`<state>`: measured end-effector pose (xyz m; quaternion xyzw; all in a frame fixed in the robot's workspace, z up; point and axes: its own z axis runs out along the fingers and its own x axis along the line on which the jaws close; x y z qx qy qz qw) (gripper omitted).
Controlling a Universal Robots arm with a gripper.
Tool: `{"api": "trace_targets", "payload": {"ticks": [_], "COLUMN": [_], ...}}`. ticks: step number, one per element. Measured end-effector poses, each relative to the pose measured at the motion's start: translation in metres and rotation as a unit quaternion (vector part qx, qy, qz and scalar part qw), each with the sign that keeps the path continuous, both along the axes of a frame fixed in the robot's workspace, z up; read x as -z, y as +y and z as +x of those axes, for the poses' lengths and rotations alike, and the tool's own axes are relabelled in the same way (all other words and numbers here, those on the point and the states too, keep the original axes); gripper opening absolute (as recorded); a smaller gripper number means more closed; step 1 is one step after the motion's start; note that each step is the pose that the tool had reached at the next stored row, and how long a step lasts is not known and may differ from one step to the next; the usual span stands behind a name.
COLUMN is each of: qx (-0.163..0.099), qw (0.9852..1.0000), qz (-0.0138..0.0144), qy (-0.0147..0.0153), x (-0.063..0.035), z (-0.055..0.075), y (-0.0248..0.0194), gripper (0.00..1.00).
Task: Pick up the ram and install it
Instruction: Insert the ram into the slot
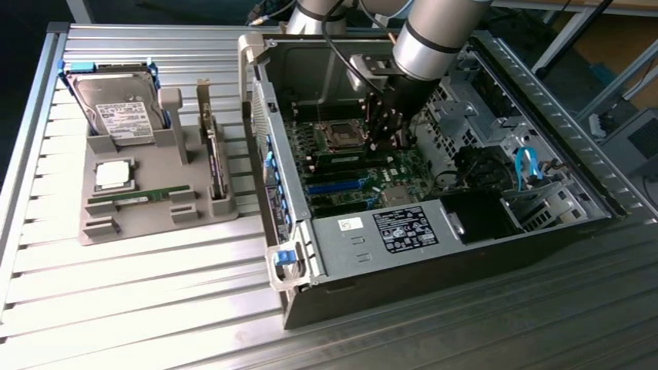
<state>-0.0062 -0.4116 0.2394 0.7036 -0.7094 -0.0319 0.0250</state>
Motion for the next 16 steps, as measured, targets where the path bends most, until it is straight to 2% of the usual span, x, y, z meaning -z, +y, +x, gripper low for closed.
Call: {"api": "trace_targets", "payload": {"ticks": [16], "qx": [-0.004], "qw": [1.0], "qz": [-0.0001], "qy": [-0.0002], "x": [0.0001], "z": [0.0003], "y": [0.0], "gripper": [0.13]}}
